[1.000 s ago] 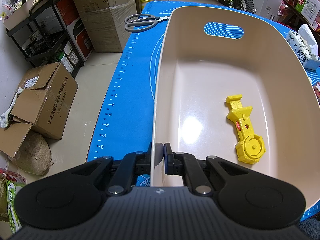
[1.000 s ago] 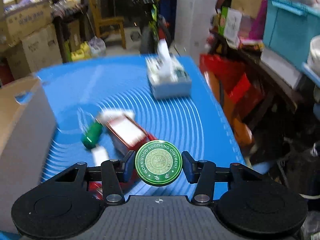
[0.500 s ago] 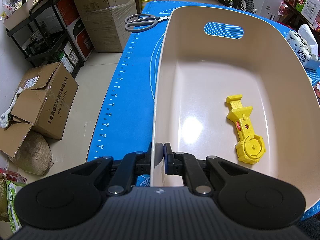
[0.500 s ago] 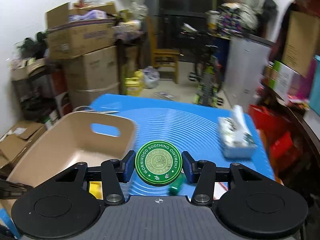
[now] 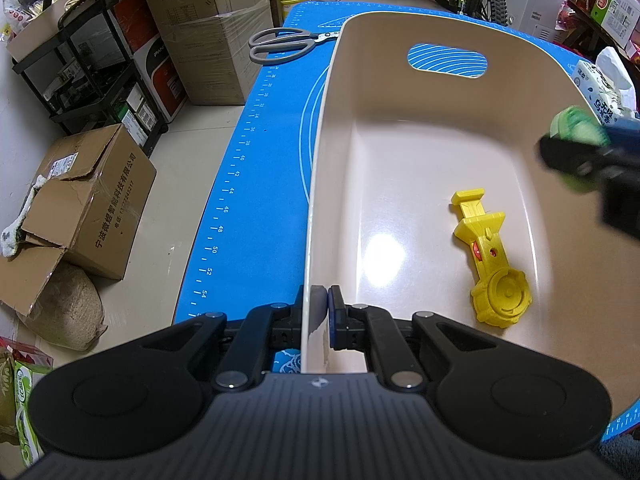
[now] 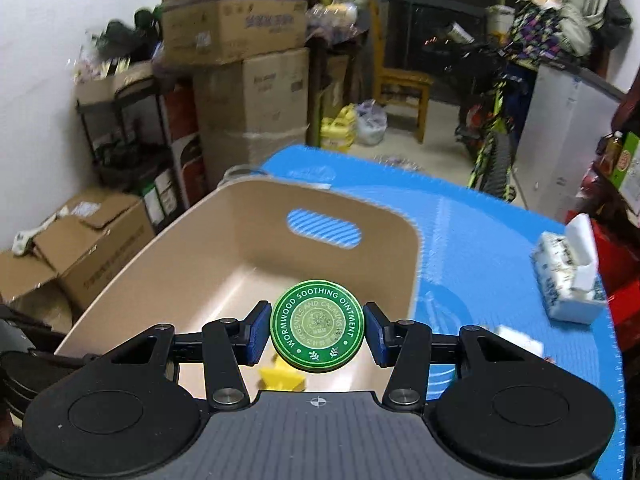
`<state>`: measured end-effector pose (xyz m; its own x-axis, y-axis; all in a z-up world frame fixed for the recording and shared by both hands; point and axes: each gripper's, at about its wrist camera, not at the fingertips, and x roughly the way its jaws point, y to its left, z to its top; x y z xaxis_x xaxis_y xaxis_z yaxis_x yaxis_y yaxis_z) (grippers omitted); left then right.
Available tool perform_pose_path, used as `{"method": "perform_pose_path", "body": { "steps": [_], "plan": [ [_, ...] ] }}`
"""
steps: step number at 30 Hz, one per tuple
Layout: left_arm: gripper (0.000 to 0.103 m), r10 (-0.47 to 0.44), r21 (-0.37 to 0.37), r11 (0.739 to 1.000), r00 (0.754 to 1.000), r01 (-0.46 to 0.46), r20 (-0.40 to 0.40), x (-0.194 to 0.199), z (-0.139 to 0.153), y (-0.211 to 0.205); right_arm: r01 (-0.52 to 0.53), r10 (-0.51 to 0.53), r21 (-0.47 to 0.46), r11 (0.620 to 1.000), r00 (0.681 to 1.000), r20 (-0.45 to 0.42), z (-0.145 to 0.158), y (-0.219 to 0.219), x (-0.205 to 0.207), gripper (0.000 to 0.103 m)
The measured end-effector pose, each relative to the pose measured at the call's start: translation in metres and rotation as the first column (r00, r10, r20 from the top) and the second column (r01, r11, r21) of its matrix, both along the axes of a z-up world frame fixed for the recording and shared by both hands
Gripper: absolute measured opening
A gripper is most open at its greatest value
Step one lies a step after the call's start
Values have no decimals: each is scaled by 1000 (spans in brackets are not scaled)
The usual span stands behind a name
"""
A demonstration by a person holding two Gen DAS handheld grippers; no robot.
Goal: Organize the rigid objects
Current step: 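Carry the green tin with the right tool and release it into the bin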
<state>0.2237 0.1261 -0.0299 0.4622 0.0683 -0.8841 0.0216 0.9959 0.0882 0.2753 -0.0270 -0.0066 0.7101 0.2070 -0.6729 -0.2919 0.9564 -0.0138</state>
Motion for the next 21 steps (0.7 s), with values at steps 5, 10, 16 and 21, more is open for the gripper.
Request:
{"method": "perform_pose_path", "body": {
  "steps": [5, 10, 16, 21],
  "plan": [
    [11, 0, 0, 1000, 1000, 0, 0, 0, 0, 0, -17, 12, -49, 999, 996, -93, -19, 20, 13, 55],
    [10, 0, -1, 1000, 1000, 0, 0, 0, 0, 0, -56, 40, -68, 996, 976, -215, -39, 30, 19, 55],
    [10, -2, 0, 1000, 1000, 2, 0, -1, 0, 0, -78, 36, -135, 988, 955, -293, -51, 42, 24, 55],
    [10, -4, 2, 1000, 1000, 4, 0, -1, -1, -1, -73, 28, -137, 988, 952, -305, -51, 43, 23, 59]
  ]
}}
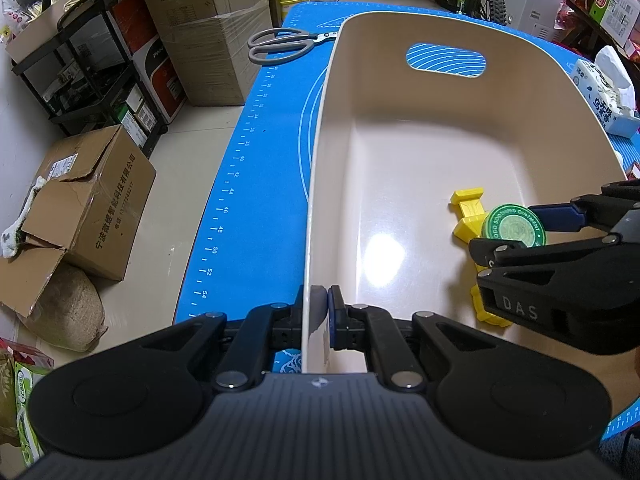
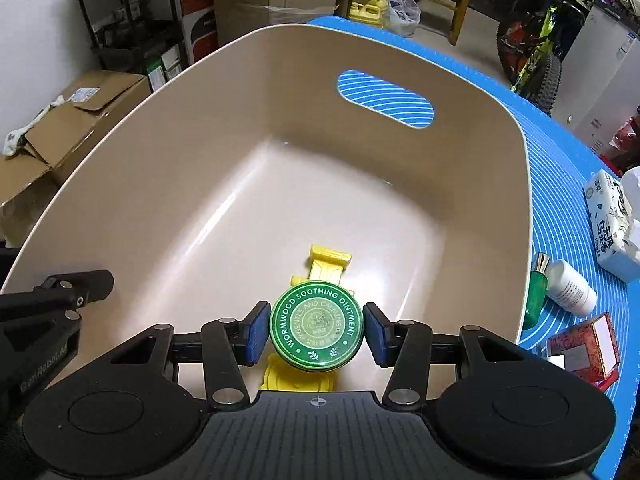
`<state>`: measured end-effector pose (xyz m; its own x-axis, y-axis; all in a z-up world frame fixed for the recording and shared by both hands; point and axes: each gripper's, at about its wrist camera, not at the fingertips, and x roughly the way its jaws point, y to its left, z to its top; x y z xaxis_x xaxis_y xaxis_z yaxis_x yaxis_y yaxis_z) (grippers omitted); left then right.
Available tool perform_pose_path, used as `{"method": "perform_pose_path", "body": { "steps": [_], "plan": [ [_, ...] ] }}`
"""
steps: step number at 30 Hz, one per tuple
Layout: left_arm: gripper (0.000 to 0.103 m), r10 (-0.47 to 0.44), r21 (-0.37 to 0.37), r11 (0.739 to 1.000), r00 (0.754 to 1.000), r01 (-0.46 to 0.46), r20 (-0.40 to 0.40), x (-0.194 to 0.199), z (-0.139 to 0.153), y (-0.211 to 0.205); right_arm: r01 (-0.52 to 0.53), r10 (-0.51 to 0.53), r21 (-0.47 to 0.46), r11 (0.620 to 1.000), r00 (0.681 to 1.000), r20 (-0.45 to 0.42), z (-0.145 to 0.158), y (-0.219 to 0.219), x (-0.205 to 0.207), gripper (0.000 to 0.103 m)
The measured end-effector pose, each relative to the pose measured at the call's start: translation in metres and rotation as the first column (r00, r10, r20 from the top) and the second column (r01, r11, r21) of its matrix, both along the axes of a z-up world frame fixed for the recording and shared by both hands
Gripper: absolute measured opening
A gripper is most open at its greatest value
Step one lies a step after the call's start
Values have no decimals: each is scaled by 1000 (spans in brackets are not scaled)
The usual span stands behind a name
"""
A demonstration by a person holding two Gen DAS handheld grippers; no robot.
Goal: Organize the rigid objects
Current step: 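Carry the green tin with the right tool and release it into the bin, then move the right tool to the red action figure and grasp it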
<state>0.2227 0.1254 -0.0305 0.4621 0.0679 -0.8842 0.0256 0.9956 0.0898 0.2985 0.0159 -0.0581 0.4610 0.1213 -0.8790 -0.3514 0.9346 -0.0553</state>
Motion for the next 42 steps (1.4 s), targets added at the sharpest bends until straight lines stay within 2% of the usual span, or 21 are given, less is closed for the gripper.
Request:
{"method": "perform_pose_path", "body": {
  "steps": [2, 7, 11, 16, 17, 19, 21, 24, 29, 38, 42],
  "plan": [
    [10, 0, 1, 1000, 1000, 0, 0, 0, 0, 0, -2, 2, 17, 1000, 1000, 25, 4, -4, -4, 63],
    [10, -1, -1, 1000, 1000, 1, -1, 0, 0, 1, -10, 6, 55, 998, 997, 81, 19, -14, -19, 64],
    [10, -1, -1, 1000, 1000, 1, -1, 0, 0, 1, 21, -33, 87, 996, 989, 145, 40, -28, -24, 68],
    [11, 0, -2, 1000, 1000, 0, -1, 0, 0, 1, 101, -128, 137, 985, 971, 204, 59, -62, -34, 66],
    [11, 0, -1, 1000, 1000, 0, -2, 0, 0, 1, 100, -137, 180, 979, 969, 204, 62, -71, -36, 65],
    [11, 0, 0, 1000, 1000, 0, -2, 0, 0, 1, 159, -200, 193, 968, 955, 217, 67, -86, -43, 71],
    [11, 0, -1, 1000, 1000, 0, -2, 0, 0, 1, 194, -238, 197, 961, 942, 235, 70, -100, -48, 71],
    [11, 0, -1, 1000, 1000, 0, -2, 0, 0, 2, 244, -293, 224, 944, 931, 219, 69, -124, -50, 71],
    [11, 0, -1, 1000, 1000, 0, -2, 0, 0, 2, 334, -379, 216, 918, 900, 216, 63, -164, -49, 71],
    [11, 0, -1, 1000, 1000, 0, -2, 0, 0, 2, 482, -506, 180, 858, 853, 126, 19, -215, -46, 71],
    [11, 0, -1, 1000, 1000, 0, -2, 0, 0, 1, 523, -539, 154, 838, 838, 85, 0, -224, -41, 71]
  ]
}}
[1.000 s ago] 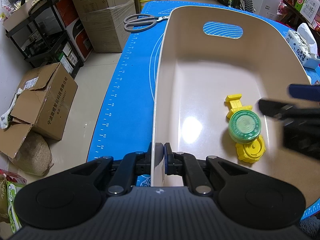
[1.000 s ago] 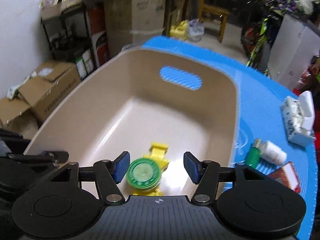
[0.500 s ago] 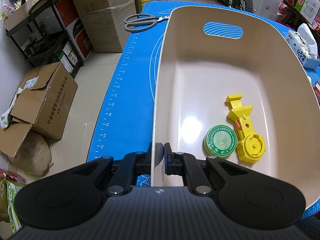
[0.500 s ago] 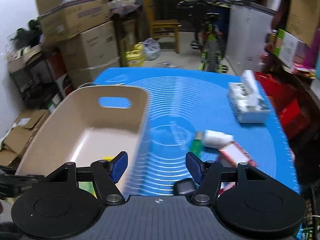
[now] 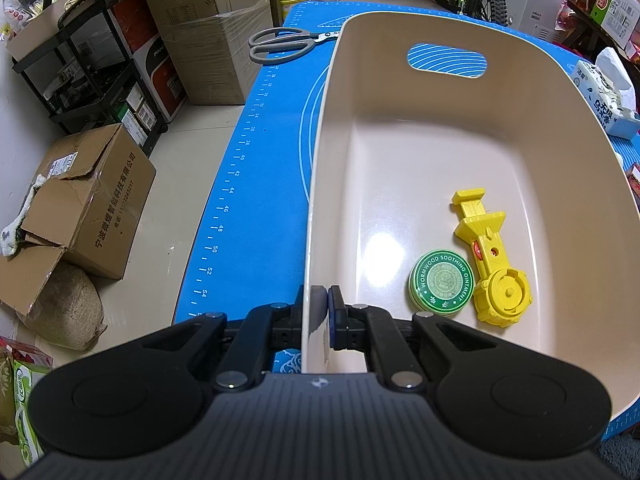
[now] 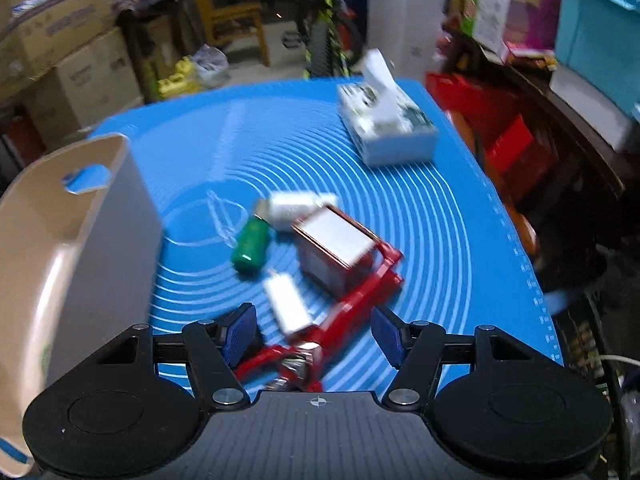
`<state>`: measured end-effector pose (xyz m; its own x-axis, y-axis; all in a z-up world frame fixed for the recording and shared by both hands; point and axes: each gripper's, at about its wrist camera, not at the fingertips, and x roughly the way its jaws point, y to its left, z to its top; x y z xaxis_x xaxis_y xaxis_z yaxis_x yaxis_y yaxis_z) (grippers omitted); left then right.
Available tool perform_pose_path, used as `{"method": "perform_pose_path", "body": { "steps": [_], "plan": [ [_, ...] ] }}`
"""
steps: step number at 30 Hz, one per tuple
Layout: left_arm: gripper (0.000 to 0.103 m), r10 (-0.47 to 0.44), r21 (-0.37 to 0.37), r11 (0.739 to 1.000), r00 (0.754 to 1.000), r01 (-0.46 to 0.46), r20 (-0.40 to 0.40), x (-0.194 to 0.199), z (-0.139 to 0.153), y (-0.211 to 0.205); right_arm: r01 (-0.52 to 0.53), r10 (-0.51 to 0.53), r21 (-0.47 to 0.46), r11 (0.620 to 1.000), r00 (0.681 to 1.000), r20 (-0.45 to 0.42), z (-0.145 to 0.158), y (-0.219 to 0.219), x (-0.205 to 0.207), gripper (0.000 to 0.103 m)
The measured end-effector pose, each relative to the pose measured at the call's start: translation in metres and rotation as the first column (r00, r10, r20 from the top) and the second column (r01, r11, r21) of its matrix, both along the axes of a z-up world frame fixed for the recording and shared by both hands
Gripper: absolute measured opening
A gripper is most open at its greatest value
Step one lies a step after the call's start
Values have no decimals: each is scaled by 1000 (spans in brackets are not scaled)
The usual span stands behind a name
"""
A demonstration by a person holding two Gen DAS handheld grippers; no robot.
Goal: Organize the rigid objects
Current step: 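Move the right tool to the red action figure and grasp it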
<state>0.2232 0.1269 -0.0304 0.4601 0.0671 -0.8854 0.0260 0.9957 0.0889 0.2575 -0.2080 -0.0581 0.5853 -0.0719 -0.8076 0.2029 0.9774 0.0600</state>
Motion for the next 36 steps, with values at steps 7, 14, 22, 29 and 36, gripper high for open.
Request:
{"method": "perform_pose_path", "body": {
  "steps": [7, 14, 22, 29, 36],
  "plan": [
    [11, 0, 0, 1000, 1000, 0, 0, 0, 0, 0, 59, -55, 90, 994, 997, -52, -28, -14, 11, 70],
    [11, 0, 0, 1000, 1000, 0, 0, 0, 0, 0, 58, -48, 130, 990, 996, -79, -48, -9, 18, 62],
    [11, 1, 0, 1000, 1000, -1, 0, 0, 0, 0, 66, -61, 114, 991, 997, -51, -50, -9, 16, 40],
    [11, 1, 0, 1000, 1000, -1, 0, 0, 0, 0, 97, -95, 111, 989, 995, -22, -42, -22, 2, 31],
    [11, 1, 0, 1000, 1000, -1, 0, 0, 0, 0, 113, -118, 105, 988, 992, 43, -25, -33, -13, 31]
  ]
}}
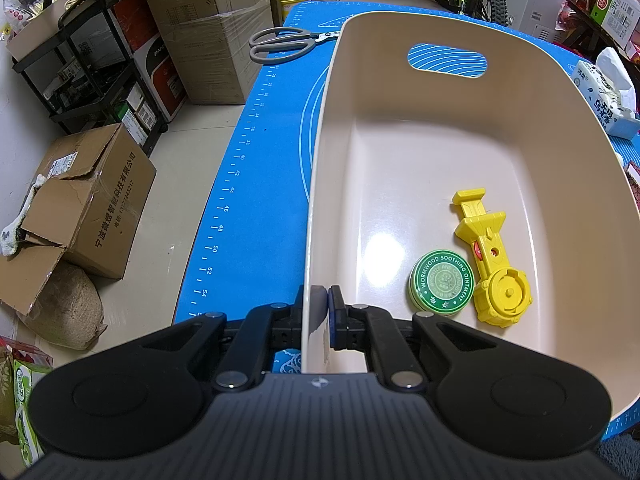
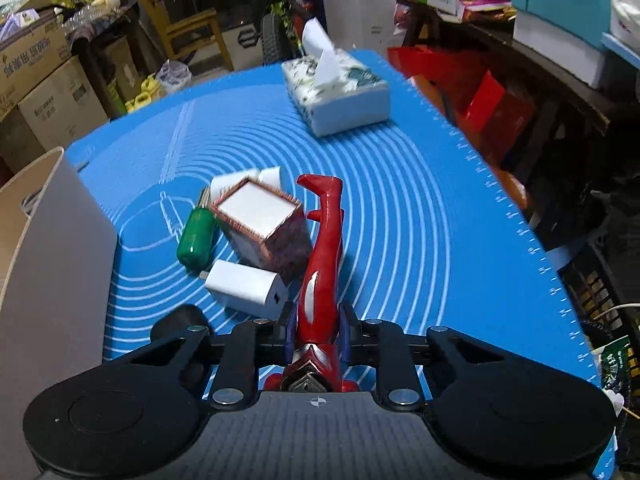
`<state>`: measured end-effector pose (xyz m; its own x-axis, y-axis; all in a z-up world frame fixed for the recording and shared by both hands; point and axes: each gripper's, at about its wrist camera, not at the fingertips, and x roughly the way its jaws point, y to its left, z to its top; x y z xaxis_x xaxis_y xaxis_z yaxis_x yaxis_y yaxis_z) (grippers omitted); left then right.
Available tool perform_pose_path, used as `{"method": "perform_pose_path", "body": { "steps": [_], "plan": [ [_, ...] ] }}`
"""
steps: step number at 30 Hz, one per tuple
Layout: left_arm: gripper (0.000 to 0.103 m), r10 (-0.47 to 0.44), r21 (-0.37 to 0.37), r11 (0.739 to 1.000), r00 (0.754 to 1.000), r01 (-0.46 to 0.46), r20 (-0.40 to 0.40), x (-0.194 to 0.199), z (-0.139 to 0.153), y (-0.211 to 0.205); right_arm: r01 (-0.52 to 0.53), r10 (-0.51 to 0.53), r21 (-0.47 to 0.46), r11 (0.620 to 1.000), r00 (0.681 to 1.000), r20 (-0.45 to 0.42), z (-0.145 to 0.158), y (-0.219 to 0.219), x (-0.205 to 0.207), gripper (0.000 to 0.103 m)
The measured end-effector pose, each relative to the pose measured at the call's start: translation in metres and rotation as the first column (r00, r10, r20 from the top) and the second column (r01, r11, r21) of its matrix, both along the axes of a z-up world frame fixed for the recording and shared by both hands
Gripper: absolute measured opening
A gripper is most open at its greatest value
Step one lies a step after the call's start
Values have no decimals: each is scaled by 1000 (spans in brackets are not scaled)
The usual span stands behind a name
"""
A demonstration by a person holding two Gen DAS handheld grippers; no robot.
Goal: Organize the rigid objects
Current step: 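Move the right tool to the red action figure and grasp it, then carry the red figure with the right tool and release it into the bin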
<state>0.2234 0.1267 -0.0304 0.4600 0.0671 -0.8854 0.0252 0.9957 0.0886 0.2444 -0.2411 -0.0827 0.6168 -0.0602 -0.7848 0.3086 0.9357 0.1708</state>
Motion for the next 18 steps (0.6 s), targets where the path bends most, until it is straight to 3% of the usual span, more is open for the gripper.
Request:
{"method": "perform_pose_path", "body": {
  "steps": [9, 18],
  "plan": [
    [11, 0, 0, 1000, 1000, 0, 0, 0, 0, 0, -38, 44, -51, 998, 990, 132, 47, 18, -10, 31],
    [11, 0, 1, 1000, 1000, 0, 0, 0, 0, 0, -144, 167, -103, 984, 946, 277, 99, 63, -7, 31]
  ]
}}
